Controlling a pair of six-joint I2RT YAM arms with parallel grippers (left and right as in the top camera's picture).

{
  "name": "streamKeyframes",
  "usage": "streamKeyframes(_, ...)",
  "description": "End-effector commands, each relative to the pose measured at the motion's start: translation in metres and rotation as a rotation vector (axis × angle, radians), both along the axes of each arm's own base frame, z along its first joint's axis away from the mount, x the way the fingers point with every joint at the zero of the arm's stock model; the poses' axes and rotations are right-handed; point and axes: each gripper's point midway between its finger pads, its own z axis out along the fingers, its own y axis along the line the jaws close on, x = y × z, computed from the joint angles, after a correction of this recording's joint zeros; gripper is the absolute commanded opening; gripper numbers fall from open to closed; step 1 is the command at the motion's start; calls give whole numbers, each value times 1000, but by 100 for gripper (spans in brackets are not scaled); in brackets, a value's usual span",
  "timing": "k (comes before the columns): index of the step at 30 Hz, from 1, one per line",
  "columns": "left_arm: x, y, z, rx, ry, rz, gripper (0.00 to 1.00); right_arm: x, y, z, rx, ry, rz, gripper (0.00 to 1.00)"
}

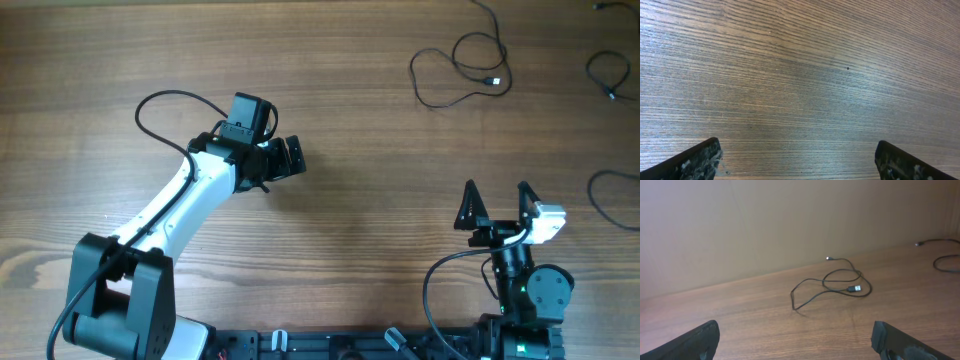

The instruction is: Untangle cables

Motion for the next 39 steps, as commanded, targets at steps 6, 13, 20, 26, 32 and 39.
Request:
streamKeyframes(6, 2, 1, 0, 9, -5, 0, 100, -1, 4, 4, 3, -19, 24, 100)
streamKeyframes(13, 2, 1, 0, 9, -5, 0, 100, -1, 4, 4, 3, -19, 24, 100)
streamKeyframes(20, 7, 2, 2, 13, -27, 6, 100, -1, 4, 4, 3, -19, 24, 100)
streamKeyframes(26, 9, 1, 3, 10, -34, 5, 100, -1, 4, 4, 4, -19, 24, 100)
streamKeyframes(32, 32, 9, 19, 7, -147, 18, 100, -1, 4, 4, 4, -18, 24, 100)
streamKeyframes(39, 39, 39, 101, -31, -372, 39, 100, -1, 4, 4, 3, -19, 24, 100)
